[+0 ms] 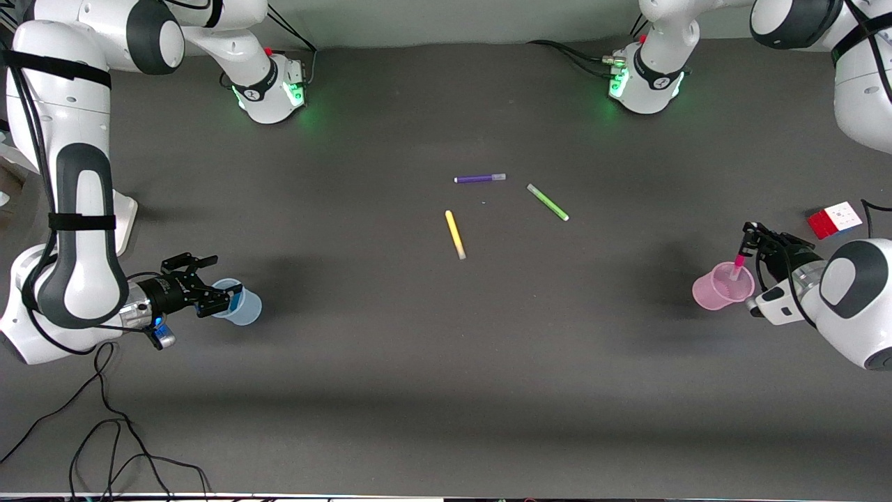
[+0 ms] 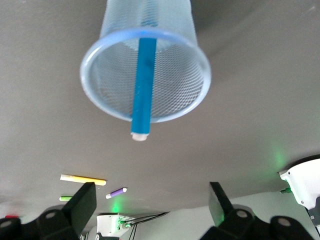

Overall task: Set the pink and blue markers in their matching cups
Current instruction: 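Lower the blue marker into the blue cup while the left gripper lowers pink, then open the right gripper over the blue cup while the left gripper releases pink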

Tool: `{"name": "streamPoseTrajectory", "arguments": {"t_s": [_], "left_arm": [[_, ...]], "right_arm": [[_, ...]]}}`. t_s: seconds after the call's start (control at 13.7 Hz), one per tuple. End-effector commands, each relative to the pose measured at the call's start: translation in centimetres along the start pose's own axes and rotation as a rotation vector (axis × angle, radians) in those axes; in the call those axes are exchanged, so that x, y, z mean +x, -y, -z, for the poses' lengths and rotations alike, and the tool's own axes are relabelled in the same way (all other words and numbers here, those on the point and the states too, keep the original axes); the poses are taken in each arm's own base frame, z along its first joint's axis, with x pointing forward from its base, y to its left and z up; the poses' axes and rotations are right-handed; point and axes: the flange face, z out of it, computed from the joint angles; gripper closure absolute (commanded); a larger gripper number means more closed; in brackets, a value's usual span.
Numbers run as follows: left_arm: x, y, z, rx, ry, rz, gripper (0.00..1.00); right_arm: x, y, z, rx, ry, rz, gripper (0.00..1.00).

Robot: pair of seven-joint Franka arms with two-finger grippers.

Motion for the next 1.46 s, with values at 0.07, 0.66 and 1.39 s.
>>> {"name": "streamPoseTrajectory", "arguments": {"t_s": [0.07,0.66,1.39], "left_arm": [[1.9,0.4,-0.2,0.02,-0.011,0.004,0.94],[2.8,0.4,0.8,0.029,-0.106,0.004,0.0],[-6.7,-0.8,10.2,0.039,-0.327,0.163,0.0]], "right_arm": [[-7.0,0.7,5.1,-0.075,-0.163,0.103,0.0],[-18.9,-3.7,14.9,-0.134,-0.504,0.304,0.0],[-27.4,-9.6,12.7,-0.194,-0.769,0.6,0.0]]}}
